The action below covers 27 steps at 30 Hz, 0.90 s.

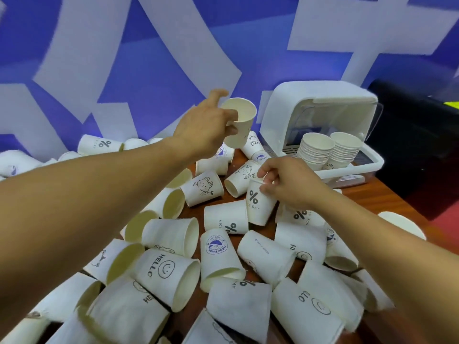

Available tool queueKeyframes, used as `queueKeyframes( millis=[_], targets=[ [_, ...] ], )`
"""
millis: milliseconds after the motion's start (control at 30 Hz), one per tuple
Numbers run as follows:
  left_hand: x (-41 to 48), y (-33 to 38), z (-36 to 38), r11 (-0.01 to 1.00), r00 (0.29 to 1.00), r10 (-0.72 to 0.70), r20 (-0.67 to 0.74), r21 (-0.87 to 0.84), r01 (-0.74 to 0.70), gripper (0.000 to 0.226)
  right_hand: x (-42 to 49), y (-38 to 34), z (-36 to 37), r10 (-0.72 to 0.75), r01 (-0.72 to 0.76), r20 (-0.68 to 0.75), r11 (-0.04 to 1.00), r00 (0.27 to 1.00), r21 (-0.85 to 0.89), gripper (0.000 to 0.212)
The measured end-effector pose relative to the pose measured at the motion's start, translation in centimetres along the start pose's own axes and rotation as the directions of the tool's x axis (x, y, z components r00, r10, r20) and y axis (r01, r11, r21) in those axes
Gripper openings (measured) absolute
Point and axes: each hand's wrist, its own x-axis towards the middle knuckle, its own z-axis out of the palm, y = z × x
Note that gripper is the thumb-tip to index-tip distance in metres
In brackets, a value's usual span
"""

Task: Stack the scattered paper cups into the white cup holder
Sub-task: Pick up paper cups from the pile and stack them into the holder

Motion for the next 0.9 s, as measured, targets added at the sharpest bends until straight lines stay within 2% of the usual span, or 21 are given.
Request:
queueKeyframes(
  millis=[100, 200, 367, 467, 633, 900],
  targets=[
    [0.5, 1.3, -0.7, 0.999, 0.996, -0.013, -0.090, -0.043, 0.009, 0.015, -0.5, 0.2, -1.8, -0.023, 0.025, -0.082, 0.999, 0.996, 0.027, 0.021],
    [1.5, 3.1, -0.6, 0.997, 0.990, 0.033, -0.137, -0.059, -0.042, 0.019, -0.9, 1.3, -3.9, -0.041, 0.046, -0.248, 0.999, 0.968, 0.014, 0.020],
    [3.5, 7.3, 0.6, 0.980, 0.979, 0.075, -0.191, -0.167, -0.108, 0.020, -1.3, 4.2, -7.6, 0.001, -0.010, -0.542, 1.000, 0.841, -0.013, 0.021],
    [4.9, 9.9, 1.5, 0.967, 0.975, 0.050, -0.218, -0.235, -0.102, 0.021, -1.0, 6.5, -8.9, -0.027, -0.048, -0.648, 0.994, 0.761, -0.098, 0.019],
    [6.8, 13.1, 3.4, 0.970, 0.972, 0.061, -0.228, -0.215, -0.111, 0.020, 0.8, 11.2, -10.1, -0.038, -0.155, -0.699, 0.965, 0.714, -0.211, 0.021],
    [7.9, 14.3, 5.5, 0.978, 0.965, 0.104, -0.242, -0.150, -0.143, 0.023, 2.4, 14.6, -9.5, -0.013, -0.233, -0.674, 0.933, 0.739, -0.274, 0.025]
  ],
)
